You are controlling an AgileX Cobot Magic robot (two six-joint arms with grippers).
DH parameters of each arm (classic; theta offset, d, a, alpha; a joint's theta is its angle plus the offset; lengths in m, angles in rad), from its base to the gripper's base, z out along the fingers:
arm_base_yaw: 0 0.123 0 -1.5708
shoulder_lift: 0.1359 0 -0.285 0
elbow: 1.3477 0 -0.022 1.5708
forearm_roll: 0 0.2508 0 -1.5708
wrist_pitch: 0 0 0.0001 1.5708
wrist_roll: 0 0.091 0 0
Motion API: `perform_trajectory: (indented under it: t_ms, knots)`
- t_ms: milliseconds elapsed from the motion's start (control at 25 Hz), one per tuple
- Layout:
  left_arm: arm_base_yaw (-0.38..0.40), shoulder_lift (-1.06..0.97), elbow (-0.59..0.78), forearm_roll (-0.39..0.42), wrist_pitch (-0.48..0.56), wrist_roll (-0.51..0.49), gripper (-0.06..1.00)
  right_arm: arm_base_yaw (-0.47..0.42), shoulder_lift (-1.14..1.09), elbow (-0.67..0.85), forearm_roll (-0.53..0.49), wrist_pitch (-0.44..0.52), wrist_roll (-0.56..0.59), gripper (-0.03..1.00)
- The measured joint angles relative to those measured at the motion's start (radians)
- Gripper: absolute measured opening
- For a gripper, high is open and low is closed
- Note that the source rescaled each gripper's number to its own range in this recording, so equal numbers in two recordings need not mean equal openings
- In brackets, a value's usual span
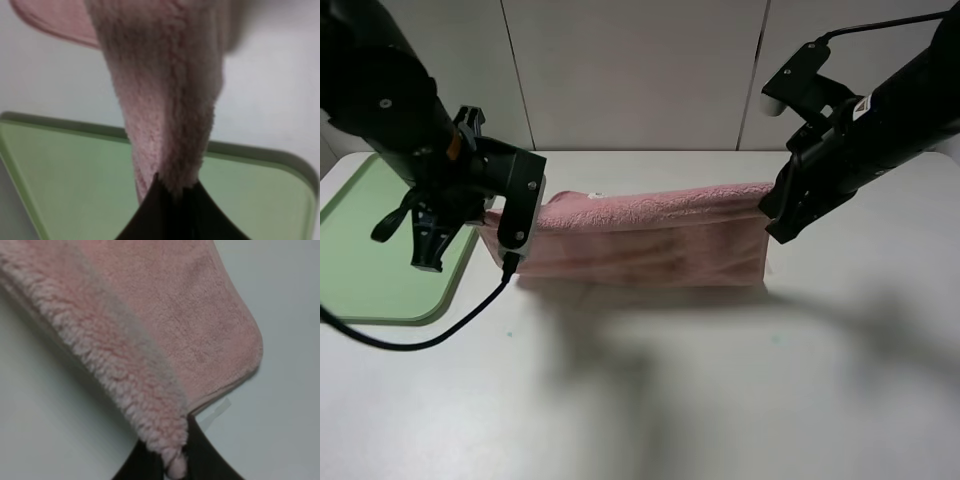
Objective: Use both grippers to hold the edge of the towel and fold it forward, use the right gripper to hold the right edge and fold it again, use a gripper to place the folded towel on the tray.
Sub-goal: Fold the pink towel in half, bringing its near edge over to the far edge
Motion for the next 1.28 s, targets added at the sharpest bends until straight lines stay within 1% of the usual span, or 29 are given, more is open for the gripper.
perform_trajectory:
  t_ms: [160, 320, 520, 640, 760, 960, 1280]
  knots:
    - [0.0, 0.096, -0.106, 0.004, 0.04, -0.004, 0.0, -0.004, 0.072, -0.027, -0.022, 0.002, 0.001, 0.0]
    - [0.0, 0.188, -0.182, 0.007, 0.067, -0.004, 0.0, -0.038, 0.141, -0.043, -0.023, -0.008, 0.008, 0.0]
    - [0.0, 0.259, -0.243, 0.016, 0.056, -0.006, 0.0, -0.11, 0.194, -0.073, -0.019, -0.021, 0.011, 0.0]
    - [0.016, 0.294, -0.272, 0.017, 0.041, -0.006, 0.0, -0.137, 0.212, -0.089, -0.013, -0.024, 0.01, 0.0]
    - [0.046, 0.318, -0.289, 0.009, 0.026, -0.007, 0.0, -0.139, 0.227, -0.097, -0.001, -0.029, -0.009, 0.0]
    - [0.093, 0.329, -0.291, -0.006, -0.028, -0.007, 0.0, -0.139, 0.263, -0.097, 0.012, -0.058, -0.015, 0.0]
    - [0.107, 0.356, -0.291, -0.004, -0.077, -0.015, 0.0, -0.139, 0.297, -0.098, 0.014, -0.108, -0.015, 0.0]
